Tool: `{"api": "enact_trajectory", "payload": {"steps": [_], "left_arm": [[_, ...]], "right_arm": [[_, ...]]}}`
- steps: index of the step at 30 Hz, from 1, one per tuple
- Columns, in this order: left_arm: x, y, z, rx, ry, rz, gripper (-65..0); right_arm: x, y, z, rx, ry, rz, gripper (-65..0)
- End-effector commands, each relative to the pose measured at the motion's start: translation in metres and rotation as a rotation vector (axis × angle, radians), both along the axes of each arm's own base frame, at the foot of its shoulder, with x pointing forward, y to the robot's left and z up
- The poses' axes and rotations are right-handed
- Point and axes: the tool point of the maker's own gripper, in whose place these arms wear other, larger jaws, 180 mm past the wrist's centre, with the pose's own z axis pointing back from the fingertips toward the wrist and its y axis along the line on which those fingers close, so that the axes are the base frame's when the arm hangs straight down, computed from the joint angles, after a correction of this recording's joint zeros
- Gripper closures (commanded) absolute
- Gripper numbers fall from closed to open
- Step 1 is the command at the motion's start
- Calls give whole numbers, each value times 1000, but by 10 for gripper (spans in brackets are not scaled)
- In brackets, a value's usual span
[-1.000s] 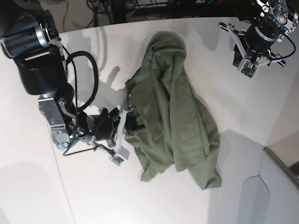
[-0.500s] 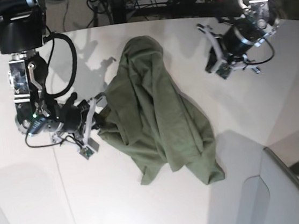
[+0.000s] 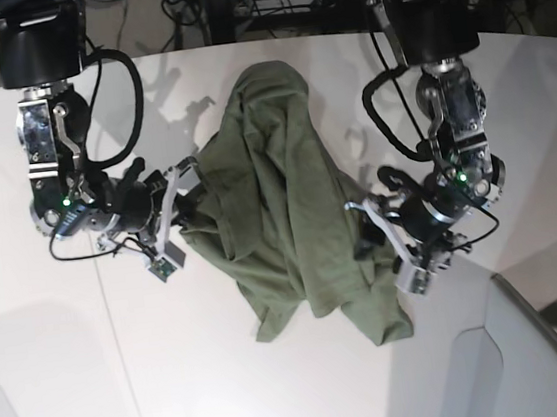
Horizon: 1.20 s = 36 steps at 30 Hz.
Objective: Layout the t-shirt on the table in an organized manner, then fold the t-shirt properly
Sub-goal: 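Reach the left gripper down and grasp the shirt's opposite edge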
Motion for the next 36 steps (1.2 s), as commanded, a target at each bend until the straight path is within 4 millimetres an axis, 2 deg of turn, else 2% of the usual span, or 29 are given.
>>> {"api": "enact_trajectory", "payload": {"steps": [1, 6, 13, 18, 23, 30, 32, 34, 36], "left_arm": [[14, 10, 11, -22, -37, 46, -352], [30, 8, 13, -162, -40, 96, -354], [49, -3, 13, -208, -24, 87, -352], [64, -13, 4, -246, 28, 80, -352], [71, -17, 10, -258, 17, 74, -351], [70, -33, -9, -321, 52, 75, -347], [68, -48, -15, -333, 48, 43, -299], [67, -54, -22, -321, 59, 45, -193], [70, -48, -23, -311, 50, 93, -72]], "right_arm": [[12, 2, 14, 22, -52, -1, 0], [12, 2, 14, 22, -52, -1, 0], [12, 2, 14, 22, -51, -1, 0], [12, 2, 13, 22, -49, 1, 0], [11, 2, 13, 22, -47, 1, 0], [13, 2, 13, 24, -50, 0, 0], [13, 2, 13, 24, -50, 0, 0], [13, 2, 13, 24, -50, 0, 0], [13, 2, 14, 24, -51, 0, 0]]}}
